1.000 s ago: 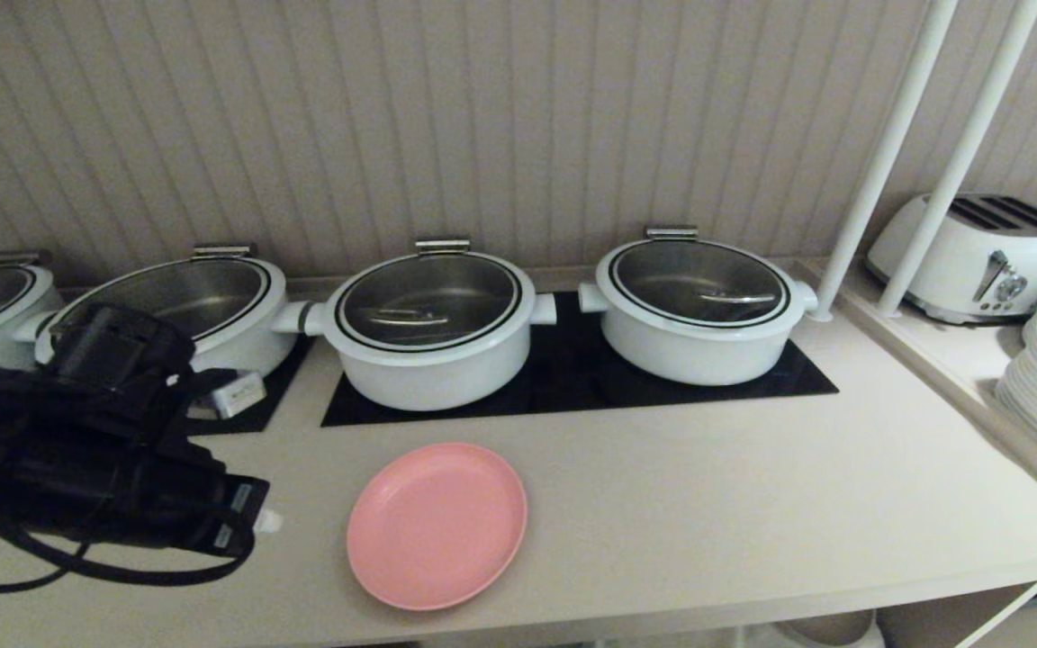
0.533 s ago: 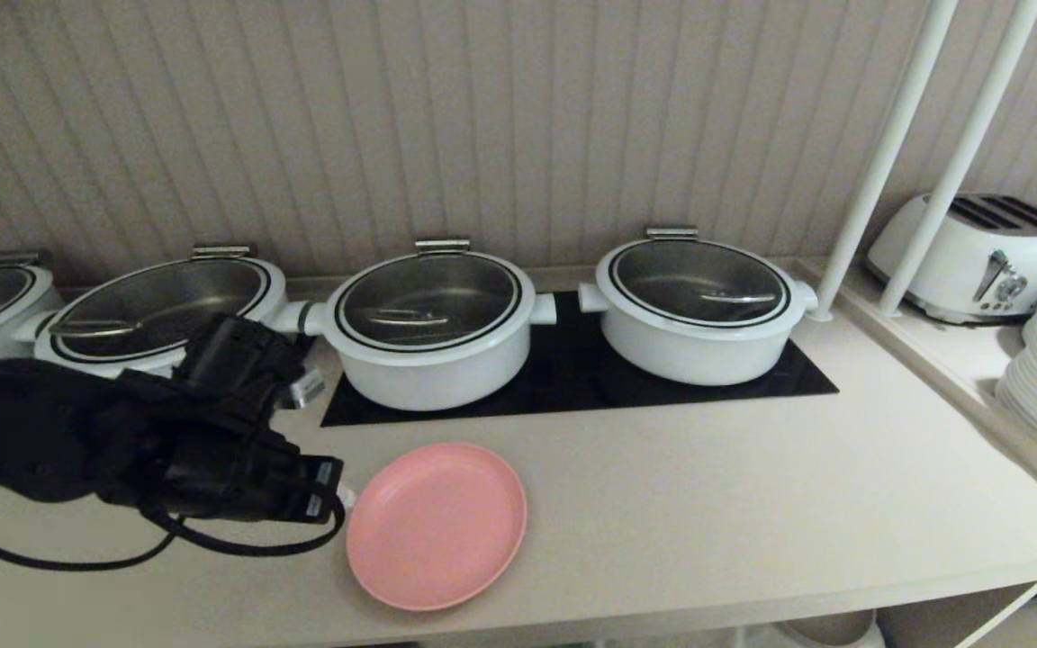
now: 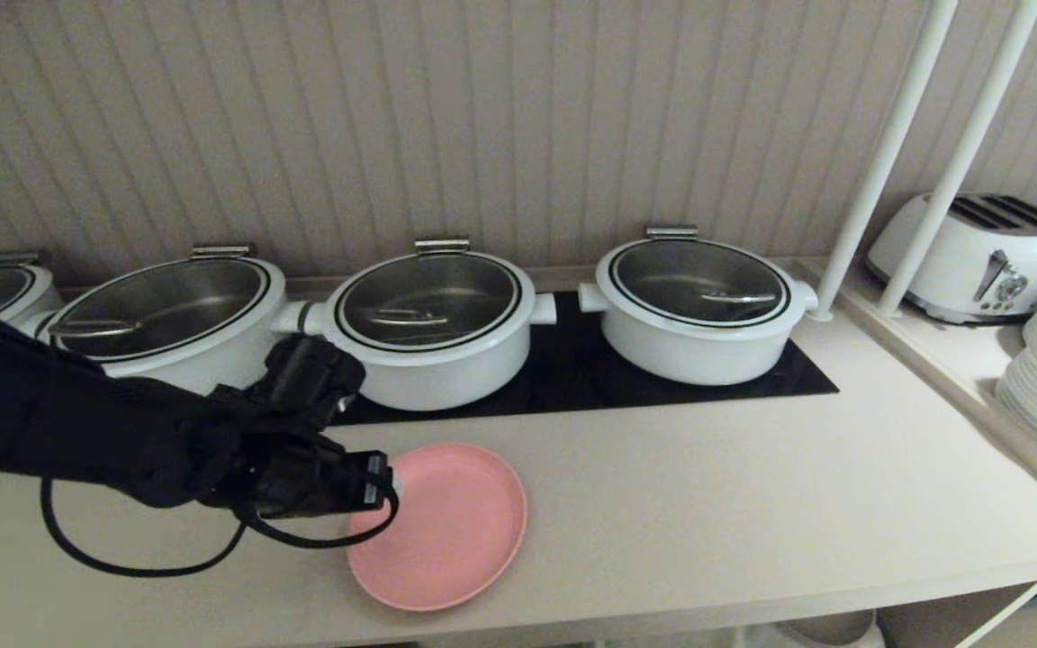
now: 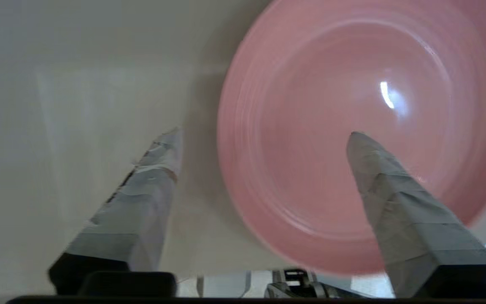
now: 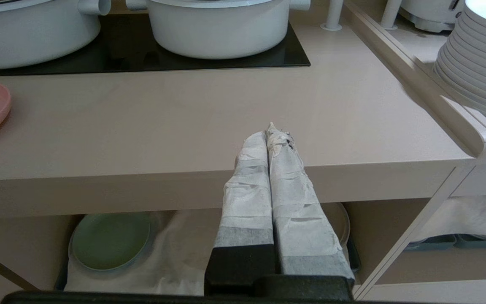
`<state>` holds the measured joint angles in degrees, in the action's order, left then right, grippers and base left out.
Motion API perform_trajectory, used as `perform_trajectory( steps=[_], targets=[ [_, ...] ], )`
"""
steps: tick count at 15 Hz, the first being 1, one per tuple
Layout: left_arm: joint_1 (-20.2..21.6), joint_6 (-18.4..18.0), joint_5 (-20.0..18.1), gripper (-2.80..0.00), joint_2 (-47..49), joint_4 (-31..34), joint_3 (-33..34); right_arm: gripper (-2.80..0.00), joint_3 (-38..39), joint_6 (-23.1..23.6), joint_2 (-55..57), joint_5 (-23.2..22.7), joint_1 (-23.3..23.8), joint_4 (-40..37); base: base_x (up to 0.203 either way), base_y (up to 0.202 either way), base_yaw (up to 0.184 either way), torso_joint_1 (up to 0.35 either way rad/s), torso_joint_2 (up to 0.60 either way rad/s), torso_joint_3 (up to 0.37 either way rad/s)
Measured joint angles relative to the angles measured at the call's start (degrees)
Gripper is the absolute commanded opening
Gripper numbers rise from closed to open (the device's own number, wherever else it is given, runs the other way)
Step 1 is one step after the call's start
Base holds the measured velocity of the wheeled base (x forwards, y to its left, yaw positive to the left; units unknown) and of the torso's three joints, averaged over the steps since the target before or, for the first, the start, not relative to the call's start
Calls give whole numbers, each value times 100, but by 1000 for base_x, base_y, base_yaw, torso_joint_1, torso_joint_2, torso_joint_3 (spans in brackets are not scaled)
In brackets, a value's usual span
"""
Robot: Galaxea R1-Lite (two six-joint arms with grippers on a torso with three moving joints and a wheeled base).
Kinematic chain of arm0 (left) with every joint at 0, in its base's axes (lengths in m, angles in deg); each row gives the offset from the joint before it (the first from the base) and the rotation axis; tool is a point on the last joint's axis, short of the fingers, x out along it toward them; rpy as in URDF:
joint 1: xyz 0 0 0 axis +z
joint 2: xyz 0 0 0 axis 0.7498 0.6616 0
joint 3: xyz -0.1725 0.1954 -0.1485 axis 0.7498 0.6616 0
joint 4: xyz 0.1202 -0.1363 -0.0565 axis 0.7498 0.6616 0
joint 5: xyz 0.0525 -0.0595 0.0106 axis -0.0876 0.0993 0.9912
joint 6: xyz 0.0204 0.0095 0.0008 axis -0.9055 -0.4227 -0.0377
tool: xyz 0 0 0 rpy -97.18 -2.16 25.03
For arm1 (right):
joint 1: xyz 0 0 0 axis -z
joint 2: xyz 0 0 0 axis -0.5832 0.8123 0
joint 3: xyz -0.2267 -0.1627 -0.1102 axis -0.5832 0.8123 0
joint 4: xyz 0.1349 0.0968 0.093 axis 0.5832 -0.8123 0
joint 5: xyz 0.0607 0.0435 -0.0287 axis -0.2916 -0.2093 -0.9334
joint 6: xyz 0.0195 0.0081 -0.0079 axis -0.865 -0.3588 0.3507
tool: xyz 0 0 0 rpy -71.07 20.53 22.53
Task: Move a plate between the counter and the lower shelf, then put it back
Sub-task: Pick up the plate
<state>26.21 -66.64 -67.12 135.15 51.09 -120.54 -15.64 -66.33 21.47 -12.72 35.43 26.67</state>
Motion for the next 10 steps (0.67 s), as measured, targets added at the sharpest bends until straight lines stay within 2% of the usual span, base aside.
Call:
perform_trajectory(
  steps=[4,10],
  targets=[
    [10,24,216,0,329,-15,-43,-280,0,-1,0,1,0,0,0,0,0,0,0,0],
    [93,40,271,0,640,-199,-74,-280,0,1,0,2,0,-2,0,0,0,0,0,0]
  ],
)
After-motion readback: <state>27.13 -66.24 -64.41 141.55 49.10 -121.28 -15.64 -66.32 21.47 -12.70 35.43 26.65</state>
